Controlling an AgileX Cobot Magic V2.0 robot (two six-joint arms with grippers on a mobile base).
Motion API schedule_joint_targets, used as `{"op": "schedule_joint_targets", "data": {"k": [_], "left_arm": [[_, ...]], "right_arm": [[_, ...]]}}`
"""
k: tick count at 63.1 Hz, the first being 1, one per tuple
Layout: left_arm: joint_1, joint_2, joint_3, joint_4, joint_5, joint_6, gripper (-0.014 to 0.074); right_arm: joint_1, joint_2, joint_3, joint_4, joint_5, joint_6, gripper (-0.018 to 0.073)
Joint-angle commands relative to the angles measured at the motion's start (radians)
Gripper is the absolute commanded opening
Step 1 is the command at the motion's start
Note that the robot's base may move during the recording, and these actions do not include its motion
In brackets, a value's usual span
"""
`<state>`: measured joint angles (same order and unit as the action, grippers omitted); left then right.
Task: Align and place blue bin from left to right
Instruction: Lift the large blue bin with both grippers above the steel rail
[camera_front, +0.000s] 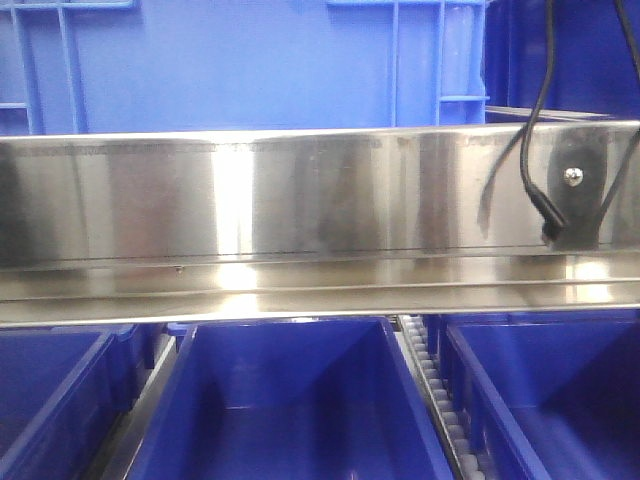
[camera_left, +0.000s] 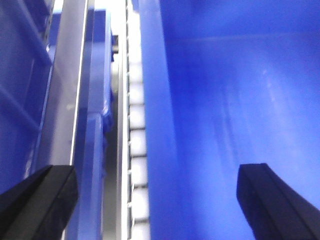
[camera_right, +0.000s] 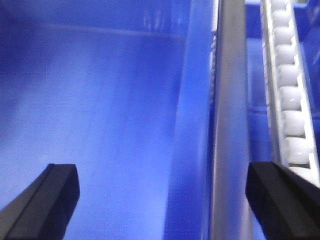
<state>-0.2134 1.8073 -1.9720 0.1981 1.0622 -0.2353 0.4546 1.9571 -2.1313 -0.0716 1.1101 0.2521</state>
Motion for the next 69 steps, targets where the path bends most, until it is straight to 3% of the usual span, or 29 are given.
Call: {"op": "schedule_joint_targets", "data": {"k": [1,13,17,23,27,36,39,44,69], "left_arm": [[0.004,-0.005,-0.005,-0.011,-0.032,-0.006,0.0545],[0.004,-0.005,-0.005,-0.023,-0.032,-0.006,0.0545],[0.004,-0.005,-0.005,-0.03,-0.032,-0.006,0.0534],[0.004,-0.005,-0.005,-0.029,-0.032,-0.006,0.0454],[0.004,-0.005,-0.005,-0.029,-0.033,-0.006,0.0364],[0.004,-0.005,-0.005,-0.029,-0.033,-0.006,0.0046],[0.004,-0.005,-0.005,-0.029,-0.031,-0.006,-0.0046],[0.004,-0.005,-0.005,-0.035,-0.031,-0.006,0.0008],[0.008,-0.005,-0.005,-0.044,-0.005,-0.006,-0.0009]], "right_arm": [[-0.005,-0.002,-0.008,-0.01,-0.019,0.001,0.0559],[-0.005,-0.002,-0.008,-0.01,-0.021,0.001,0.0557],[-0.005,-0.002,-0.008,-0.01,-0.023,0.001,0.0518],[-0.005,-0.002,-0.008,-0.01,-0.023,0.001,0.0382],[-0.005,-0.002,-0.008,-0.01,-0.023,0.001,0.0242],[-0.005,-0.002,-0.008,-0.01,-0.02,0.001,-0.0093],[-0.005,-0.002,-0.008,-0.01,-0.02,0.001,-0.0081],[-0.005,-0.002,-0.008,-0.012,-0.02,0.001,-0.0069],[-0.005,-0.008,-0.008,-0.014,-0.02,0.001,-0.007]]}}
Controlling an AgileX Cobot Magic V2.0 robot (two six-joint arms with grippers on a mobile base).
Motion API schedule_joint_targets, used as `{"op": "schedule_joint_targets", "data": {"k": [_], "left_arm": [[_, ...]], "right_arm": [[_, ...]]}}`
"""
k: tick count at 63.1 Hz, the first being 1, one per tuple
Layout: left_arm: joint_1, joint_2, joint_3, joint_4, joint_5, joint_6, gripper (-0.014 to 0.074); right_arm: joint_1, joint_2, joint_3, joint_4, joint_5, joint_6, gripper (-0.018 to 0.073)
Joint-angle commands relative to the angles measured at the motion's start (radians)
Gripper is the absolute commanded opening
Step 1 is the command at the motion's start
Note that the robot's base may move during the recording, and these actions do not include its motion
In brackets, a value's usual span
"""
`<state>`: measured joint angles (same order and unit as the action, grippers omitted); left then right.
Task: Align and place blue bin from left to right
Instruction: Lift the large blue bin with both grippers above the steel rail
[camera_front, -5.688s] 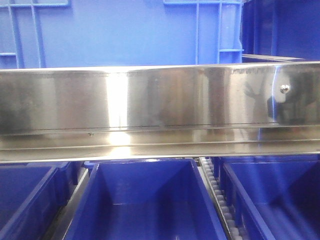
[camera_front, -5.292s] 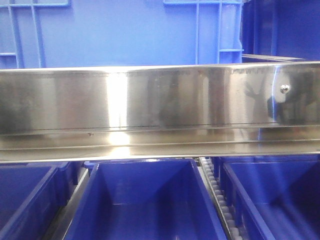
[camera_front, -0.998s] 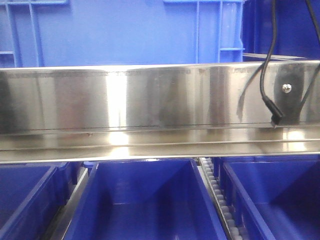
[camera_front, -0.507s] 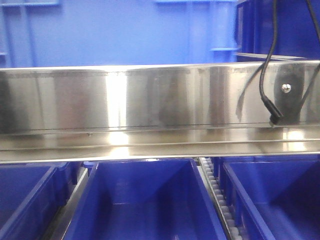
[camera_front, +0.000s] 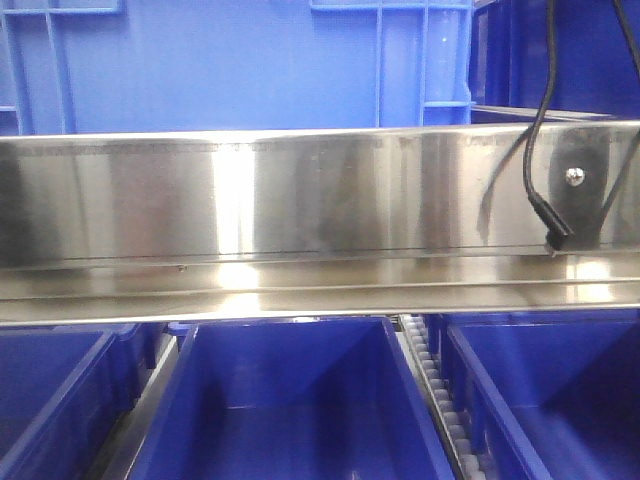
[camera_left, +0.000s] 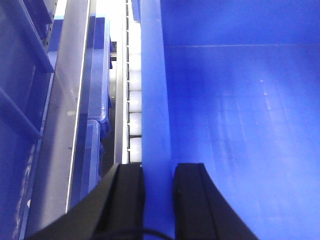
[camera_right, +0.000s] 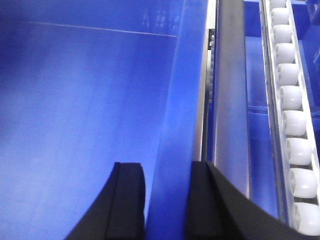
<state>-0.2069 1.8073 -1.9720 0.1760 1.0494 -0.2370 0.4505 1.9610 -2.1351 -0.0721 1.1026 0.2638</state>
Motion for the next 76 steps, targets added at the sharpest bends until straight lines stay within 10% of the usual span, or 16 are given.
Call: {"op": "schedule_joint_targets", "data": {"k": [1,76], "left_arm": [[0.002,-0.005,-0.005,-0.022,0.01,-0.004,-0.0009],[0.002,-0.098,-0.038,-0.031,0.034,-0.004,-0.0009]], "right_arm": [[-0.001,-0.015,-0.004,-0.013,-0.012,-0.011,-0.007],[-0.001,-0.117,-0.006,-0.018,-0.046,-0.011,-0.007]]}}
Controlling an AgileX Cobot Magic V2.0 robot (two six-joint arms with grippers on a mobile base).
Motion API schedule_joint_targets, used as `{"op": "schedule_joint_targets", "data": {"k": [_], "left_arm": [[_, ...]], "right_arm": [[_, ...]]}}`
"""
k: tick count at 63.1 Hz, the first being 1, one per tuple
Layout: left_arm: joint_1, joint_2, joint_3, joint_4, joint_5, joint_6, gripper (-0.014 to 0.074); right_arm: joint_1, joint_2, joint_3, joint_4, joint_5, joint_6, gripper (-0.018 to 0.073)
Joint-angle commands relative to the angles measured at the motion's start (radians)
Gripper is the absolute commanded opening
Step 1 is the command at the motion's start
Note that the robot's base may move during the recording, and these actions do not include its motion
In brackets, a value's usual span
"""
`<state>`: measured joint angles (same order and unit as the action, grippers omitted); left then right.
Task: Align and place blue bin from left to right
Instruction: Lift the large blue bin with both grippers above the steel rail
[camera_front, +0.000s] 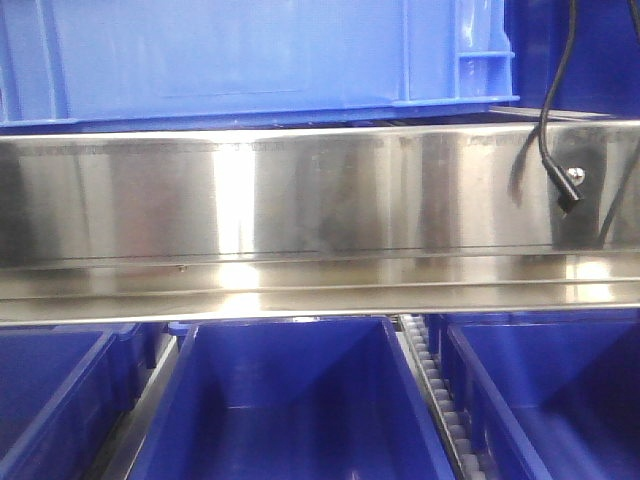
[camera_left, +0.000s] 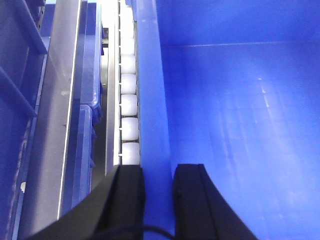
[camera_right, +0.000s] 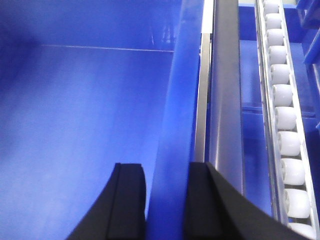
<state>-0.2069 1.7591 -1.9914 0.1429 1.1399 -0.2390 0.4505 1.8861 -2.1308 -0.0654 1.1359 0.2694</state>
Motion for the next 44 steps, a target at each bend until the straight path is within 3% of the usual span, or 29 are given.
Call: {"op": "schedule_joint_targets", "data": {"k": [1,44], "left_arm": [[0.002,-0.051,-0.018,0.002,-0.059,-0.002,-0.0009],[0.002,-0.109,-0.08,-0.006,-0.075,-0.002,-0.0009]], "right_arm": [[-0.001,-0.044,-0.01,-0.025,-0.082,-0.017,-0.007],[-0.001,-0.095,-0.012,-0.025,-0.136,-0.017,-0.007]]}}
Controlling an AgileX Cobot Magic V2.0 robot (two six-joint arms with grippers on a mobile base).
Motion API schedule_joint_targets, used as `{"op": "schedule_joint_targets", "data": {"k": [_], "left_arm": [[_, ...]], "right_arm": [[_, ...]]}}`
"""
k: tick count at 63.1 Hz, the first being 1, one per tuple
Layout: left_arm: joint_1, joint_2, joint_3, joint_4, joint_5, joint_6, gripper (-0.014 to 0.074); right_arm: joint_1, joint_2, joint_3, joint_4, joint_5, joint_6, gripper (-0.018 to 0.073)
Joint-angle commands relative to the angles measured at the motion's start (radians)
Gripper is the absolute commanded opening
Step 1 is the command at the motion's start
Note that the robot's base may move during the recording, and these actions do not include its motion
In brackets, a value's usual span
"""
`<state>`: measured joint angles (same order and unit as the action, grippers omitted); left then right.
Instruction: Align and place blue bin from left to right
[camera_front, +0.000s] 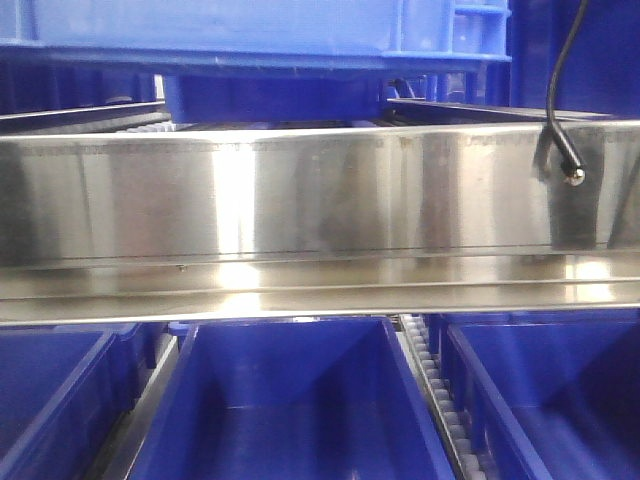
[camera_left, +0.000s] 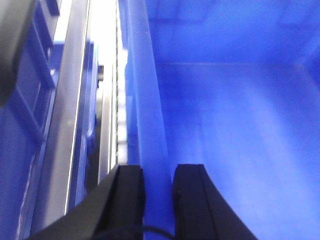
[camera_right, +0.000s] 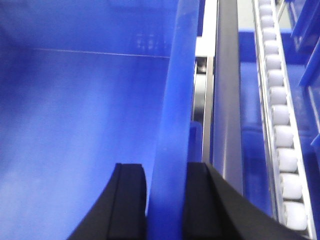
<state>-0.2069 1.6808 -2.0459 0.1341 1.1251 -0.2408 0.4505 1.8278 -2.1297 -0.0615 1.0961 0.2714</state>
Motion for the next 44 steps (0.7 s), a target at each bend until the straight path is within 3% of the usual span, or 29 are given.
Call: {"op": "schedule_joint_targets", "data": {"k": [1,44], "left_arm": [[0.002,-0.031,-0.026,0.003,-0.061,0.0,-0.0009],[0.002,-0.031,-0.026,0.011,-0.053,0.0,-0.0009]], "right_arm": [[-0.001,-0.037,-0.013,-0.029,-0.096,-0.019,-0.007],[-0.001,-0.037,-0.014,-0.029,-0.1,-0.019,-0.007]]}}
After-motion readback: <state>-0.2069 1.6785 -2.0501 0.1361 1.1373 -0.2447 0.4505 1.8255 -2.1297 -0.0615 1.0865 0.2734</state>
